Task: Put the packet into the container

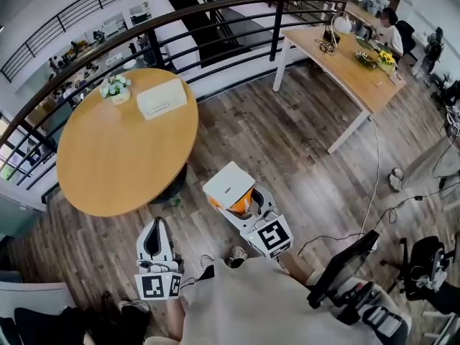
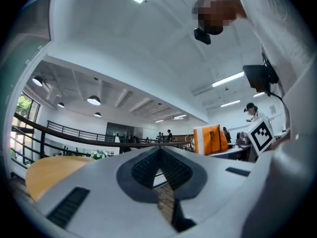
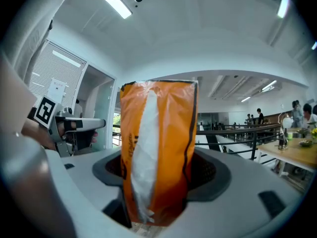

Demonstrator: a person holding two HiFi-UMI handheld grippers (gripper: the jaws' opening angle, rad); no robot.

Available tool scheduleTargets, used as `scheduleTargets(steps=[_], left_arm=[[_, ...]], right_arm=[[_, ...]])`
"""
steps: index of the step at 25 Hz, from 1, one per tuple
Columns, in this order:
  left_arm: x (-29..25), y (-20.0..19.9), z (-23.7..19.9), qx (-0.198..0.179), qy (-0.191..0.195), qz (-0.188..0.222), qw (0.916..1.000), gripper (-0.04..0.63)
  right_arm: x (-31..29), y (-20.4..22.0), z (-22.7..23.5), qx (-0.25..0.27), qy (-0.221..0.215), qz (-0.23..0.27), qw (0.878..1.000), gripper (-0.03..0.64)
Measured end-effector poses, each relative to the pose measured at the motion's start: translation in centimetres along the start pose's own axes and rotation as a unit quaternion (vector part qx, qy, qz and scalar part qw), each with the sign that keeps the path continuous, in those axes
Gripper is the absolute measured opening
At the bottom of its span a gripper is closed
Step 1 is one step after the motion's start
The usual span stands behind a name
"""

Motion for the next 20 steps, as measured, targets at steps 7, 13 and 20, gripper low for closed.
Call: scheduleTargets(steps=[7,13,20], left_arm=[[-1.5,0.4,1.2,-0.001,-0.003,0.001,1.0,0.005],[-2.2,0.5,0.5,-0.002,-0.014,0.004,0.9999,0.005],[-3.3,1.5,-1.7,0.003,-0.028,0.007,0.9996,0.005]], right_arm=[[-0.2,0.3,1.4,-0.017,-0.005,-0.005,1.0,0.337],[-1.4,0.5,2.0,-0.012,-0.013,-0.005,1.0,0.337],[-3.8,1.2,2.4,-0.001,-0.017,-0.012,1.0,0.337]])
Point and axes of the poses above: the fingertips, and each gripper's own axes: x backward along the fingers, z to its right, y out of its underside, the point moved 3 cm from there along x, backward along the fingers, and after that the axes turned 9 degrees about y, right-handed, at the moved point
